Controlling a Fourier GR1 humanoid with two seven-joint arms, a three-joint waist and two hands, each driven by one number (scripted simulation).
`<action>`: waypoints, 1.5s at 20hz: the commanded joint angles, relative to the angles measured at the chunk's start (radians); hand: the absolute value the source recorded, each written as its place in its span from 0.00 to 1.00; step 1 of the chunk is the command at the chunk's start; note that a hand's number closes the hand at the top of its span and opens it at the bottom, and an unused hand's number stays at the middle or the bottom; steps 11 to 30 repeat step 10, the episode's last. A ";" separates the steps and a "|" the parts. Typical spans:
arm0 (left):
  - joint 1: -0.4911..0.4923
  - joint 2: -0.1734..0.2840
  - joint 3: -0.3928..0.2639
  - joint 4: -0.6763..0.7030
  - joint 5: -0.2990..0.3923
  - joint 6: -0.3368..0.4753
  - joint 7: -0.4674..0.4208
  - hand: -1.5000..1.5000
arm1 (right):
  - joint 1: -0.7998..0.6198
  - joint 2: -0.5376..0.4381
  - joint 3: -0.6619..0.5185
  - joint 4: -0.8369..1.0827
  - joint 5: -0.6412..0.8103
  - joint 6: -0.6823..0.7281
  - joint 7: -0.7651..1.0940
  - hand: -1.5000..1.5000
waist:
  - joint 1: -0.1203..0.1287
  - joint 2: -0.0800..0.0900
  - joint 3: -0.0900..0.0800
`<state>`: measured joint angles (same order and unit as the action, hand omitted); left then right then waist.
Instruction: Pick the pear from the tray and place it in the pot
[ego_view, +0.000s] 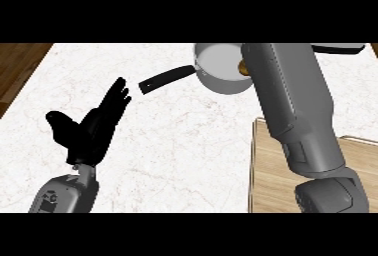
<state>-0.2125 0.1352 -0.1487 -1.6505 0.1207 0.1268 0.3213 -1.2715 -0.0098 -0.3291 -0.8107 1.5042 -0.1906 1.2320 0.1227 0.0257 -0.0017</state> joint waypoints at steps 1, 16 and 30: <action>0.004 0.007 0.000 0.029 -0.001 -0.016 -0.016 0.50 | -0.001 0.009 -0.008 -0.040 0.015 -0.268 0.236 0.00 | 0.001 0.003 -0.001; -0.003 -0.008 0.002 0.012 -0.013 0.017 0.006 0.50 | 0.033 0.009 0.057 -0.184 0.295 -0.391 0.254 0.00 | -0.027 -0.018 -0.002; -0.003 -0.008 0.002 0.012 -0.013 0.017 0.006 0.50 | 0.033 0.009 0.057 -0.184 0.295 -0.391 0.254 0.00 | -0.027 -0.018 -0.002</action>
